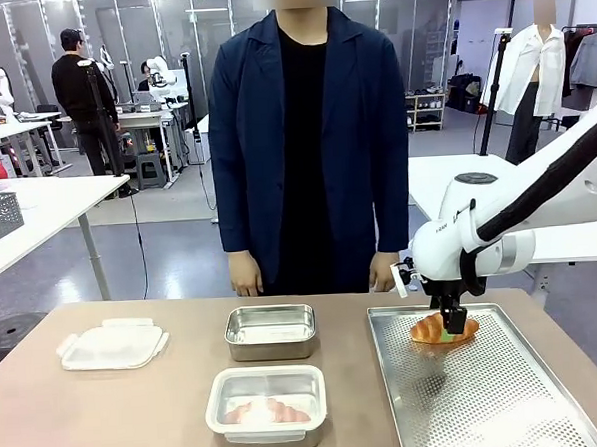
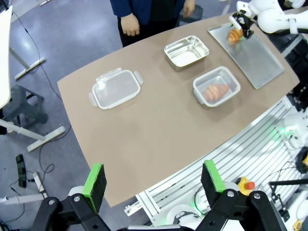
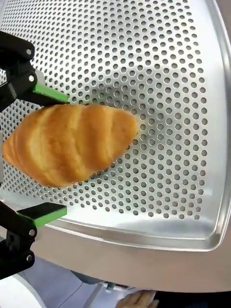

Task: Place the bread into the airtight container.
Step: Pick up a Butter Roll and place it into an empty Airtight Container.

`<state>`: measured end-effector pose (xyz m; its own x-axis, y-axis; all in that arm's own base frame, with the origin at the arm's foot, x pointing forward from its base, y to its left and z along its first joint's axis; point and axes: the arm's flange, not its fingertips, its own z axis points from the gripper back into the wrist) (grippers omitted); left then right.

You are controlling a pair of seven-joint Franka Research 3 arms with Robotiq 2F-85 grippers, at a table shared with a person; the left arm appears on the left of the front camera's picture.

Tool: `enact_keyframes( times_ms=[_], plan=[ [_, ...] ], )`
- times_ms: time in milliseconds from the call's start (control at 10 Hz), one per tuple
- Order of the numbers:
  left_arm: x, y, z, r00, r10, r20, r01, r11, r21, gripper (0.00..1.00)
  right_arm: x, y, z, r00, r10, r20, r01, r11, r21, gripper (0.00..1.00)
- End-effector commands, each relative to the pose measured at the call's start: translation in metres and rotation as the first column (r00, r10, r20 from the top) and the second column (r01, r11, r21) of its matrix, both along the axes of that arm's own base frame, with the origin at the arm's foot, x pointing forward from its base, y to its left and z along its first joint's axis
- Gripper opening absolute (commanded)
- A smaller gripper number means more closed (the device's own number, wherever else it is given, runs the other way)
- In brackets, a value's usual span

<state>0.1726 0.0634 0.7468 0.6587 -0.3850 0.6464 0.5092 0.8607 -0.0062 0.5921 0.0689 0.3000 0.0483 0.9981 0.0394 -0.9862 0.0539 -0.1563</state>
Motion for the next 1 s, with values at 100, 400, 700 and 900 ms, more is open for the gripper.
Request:
enact_keyframes(
  times_ms=[100,400,700,900],
  plan=[
    [0.001,-0.002,0.002,1.000,-0.007,0.013,0.007,1.000,-0.002,1.00,0.012,-0.001,-0.008,0.999,0.012,-0.043,-0.011,1.000,0.012,1.00],
    [0.001,-0.002,0.002,1.000,-0.007,0.013,0.007,1.000,-0.002,1.00,0.011,-0.004,-0.009,0.996,0.007,-0.088,-0.006,1.000,0.011,0.70],
    [0.001,-0.002,0.002,1.000,-0.007,0.013,0.007,1.000,-0.002,1.00,0.003,-0.005,0.002,0.995,-0.001,-0.105,0.001,1.000,0.008,0.51],
    [0.001,-0.002,0.002,1.000,-0.007,0.013,0.007,1.000,-0.002,1.00,-0.006,0.001,0.030,0.994,0.000,-0.111,0.004,1.000,0.031,0.43]
  ],
)
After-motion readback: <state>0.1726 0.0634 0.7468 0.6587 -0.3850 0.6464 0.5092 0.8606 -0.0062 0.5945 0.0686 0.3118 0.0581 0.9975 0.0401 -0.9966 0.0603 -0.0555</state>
